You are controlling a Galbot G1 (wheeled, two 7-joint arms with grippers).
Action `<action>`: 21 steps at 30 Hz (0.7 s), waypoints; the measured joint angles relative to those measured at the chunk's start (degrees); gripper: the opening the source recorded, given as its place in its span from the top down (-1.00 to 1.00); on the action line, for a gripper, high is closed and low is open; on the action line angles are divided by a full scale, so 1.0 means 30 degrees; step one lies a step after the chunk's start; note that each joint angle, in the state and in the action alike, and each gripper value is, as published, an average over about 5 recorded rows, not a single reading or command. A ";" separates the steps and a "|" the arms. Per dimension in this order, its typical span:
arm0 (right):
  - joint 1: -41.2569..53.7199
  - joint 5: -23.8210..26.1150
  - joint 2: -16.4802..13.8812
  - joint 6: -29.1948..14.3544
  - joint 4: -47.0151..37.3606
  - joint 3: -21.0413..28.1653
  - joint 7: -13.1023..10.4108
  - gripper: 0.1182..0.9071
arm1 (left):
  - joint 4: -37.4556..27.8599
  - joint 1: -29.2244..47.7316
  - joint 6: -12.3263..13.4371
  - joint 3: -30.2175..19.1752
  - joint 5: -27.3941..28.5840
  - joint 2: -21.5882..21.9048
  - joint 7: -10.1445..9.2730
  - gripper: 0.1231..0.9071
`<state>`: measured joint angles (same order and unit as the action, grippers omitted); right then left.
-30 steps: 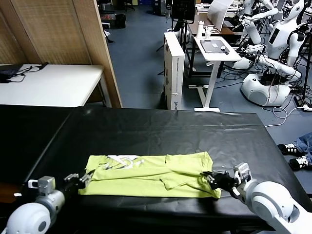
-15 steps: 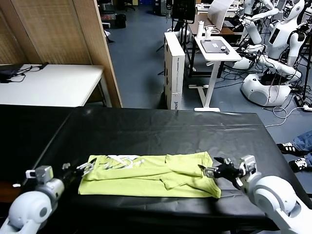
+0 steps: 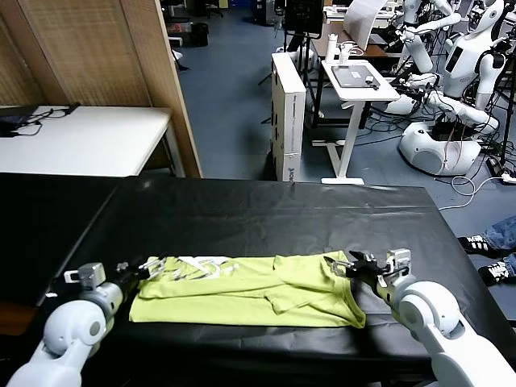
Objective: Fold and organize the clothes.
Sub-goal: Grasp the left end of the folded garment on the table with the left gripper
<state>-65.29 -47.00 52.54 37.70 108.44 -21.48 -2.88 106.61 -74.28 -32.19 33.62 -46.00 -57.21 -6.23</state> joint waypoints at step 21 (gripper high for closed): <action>-0.0253 0.0541 0.0703 -0.0647 -0.0327 -0.0185 -0.0354 0.94 | -0.0018 -0.0127 0.0175 -0.0004 0.0250 -0.0022 0.0085 0.89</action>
<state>-66.05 -45.37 54.64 35.76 107.46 -22.04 -3.94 106.55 -74.66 -31.66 33.61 -45.25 -57.28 -5.97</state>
